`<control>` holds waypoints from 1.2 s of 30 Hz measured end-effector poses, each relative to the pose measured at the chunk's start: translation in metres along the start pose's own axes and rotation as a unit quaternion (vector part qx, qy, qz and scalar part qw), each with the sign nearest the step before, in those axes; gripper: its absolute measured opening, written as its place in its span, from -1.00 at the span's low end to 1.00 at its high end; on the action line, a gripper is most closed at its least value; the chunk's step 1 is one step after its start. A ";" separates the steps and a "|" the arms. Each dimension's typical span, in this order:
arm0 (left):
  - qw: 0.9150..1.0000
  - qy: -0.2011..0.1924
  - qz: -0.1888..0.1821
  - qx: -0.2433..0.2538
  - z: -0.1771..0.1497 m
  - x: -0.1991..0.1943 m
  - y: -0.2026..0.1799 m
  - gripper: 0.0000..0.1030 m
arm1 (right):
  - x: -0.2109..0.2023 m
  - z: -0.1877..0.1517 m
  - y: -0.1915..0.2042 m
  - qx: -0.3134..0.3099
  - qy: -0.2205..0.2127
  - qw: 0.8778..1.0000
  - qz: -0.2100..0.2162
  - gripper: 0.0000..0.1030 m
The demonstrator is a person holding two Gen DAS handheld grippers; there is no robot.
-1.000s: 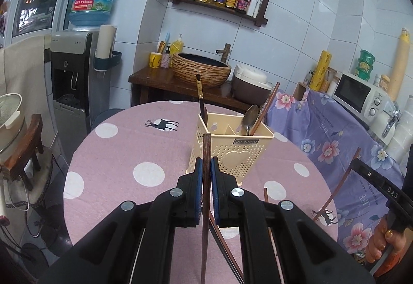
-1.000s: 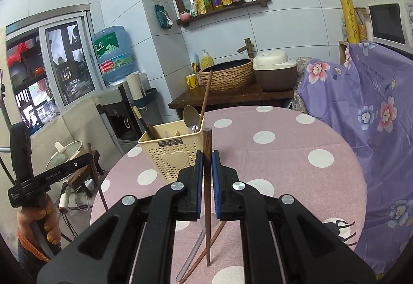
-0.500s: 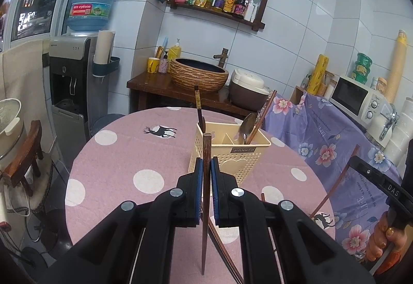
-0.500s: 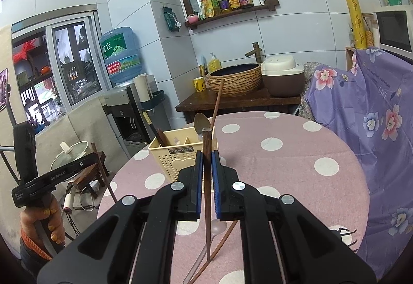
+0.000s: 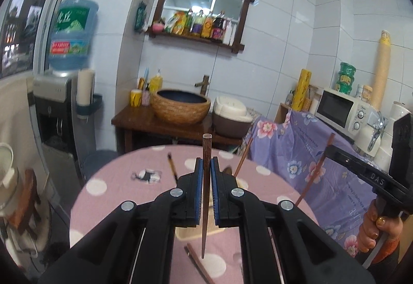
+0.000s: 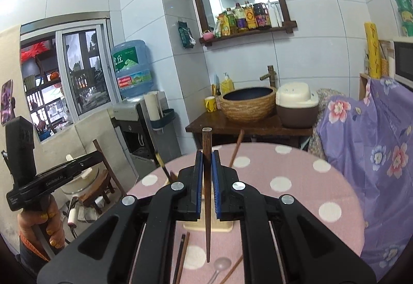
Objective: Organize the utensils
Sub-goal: 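Lift both tools' chopsticks and lower them into the beige basket, then open both tools to release the chopsticks and withdraw from the basket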
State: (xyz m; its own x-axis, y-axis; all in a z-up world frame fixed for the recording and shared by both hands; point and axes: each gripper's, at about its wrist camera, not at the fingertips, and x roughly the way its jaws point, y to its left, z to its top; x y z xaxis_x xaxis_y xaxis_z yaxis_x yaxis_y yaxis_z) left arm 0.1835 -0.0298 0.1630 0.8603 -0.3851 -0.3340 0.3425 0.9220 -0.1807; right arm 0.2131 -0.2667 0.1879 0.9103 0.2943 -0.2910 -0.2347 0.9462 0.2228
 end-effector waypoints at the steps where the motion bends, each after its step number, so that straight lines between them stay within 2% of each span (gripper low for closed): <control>1: 1.000 -0.006 -0.002 0.002 0.009 0.002 -0.003 -0.85 | 0.002 0.010 0.001 -0.003 -0.007 1.000 -0.003 -0.85; 7: 0.999 -0.038 0.006 0.012 0.057 0.020 -0.014 -0.85 | 0.027 0.064 0.012 -0.012 -0.039 0.999 -0.017 -0.85; 11: 0.999 -0.038 0.016 0.011 0.067 0.045 -0.014 -0.85 | 0.050 0.077 0.016 -0.009 -0.053 0.998 -0.026 -0.85; 14: 0.999 -0.028 0.021 0.006 0.058 0.062 -0.010 -0.85 | 0.071 0.066 0.015 -0.012 -0.048 0.998 -0.036 -0.85; 18: 1.000 -0.002 0.022 0.000 0.032 0.082 -0.005 -0.85 | 0.103 0.031 0.008 -0.009 -0.015 0.999 -0.049 -0.85; 25: 0.998 0.051 0.023 -0.015 -0.011 0.111 0.006 -0.85 | 0.129 -0.018 -0.002 -0.002 0.027 0.998 -0.060 -0.85; 29: 0.996 0.077 0.026 -0.028 -0.028 0.124 0.014 -0.85 | 0.136 -0.032 -0.008 0.007 0.041 0.997 -0.062 -0.85; 36: 0.996 0.086 0.025 -0.023 -0.038 0.126 0.014 -0.86 | 0.135 -0.042 -0.009 0.002 0.033 0.997 -0.072 -0.84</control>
State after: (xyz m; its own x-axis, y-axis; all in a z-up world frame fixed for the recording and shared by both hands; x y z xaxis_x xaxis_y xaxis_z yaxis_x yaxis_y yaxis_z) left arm 0.2822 -0.0670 0.0833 0.7967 -0.3439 -0.4971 0.2797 0.9388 -0.2012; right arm 0.3233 -0.2300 0.1073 0.9099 0.1646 -0.3809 -0.1024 0.9786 0.1783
